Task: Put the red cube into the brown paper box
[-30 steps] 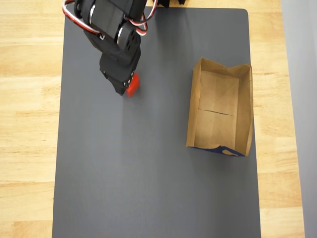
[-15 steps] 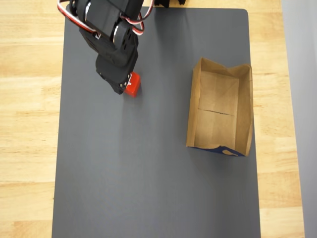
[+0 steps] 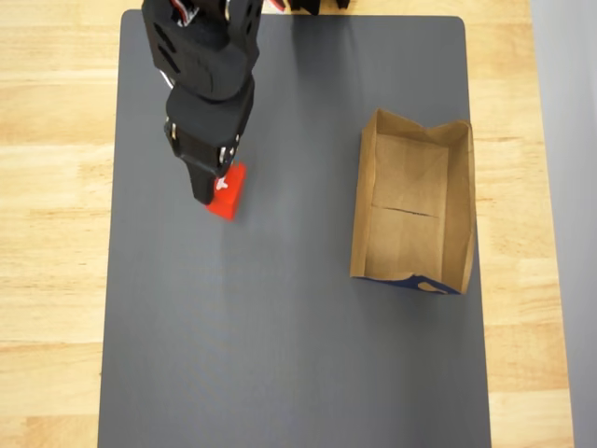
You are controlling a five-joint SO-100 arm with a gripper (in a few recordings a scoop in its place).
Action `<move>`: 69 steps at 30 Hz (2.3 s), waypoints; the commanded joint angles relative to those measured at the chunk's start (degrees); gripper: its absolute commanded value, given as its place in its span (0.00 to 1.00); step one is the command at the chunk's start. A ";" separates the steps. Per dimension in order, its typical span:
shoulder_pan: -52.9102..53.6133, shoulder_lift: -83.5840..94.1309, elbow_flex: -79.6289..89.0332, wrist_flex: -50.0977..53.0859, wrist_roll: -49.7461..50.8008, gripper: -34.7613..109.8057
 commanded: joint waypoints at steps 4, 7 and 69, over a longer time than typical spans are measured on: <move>-4.04 16.26 7.82 -6.42 -3.69 0.24; -7.56 23.73 12.66 -8.00 -5.01 0.24; -47.37 36.91 35.42 -20.30 -2.55 0.40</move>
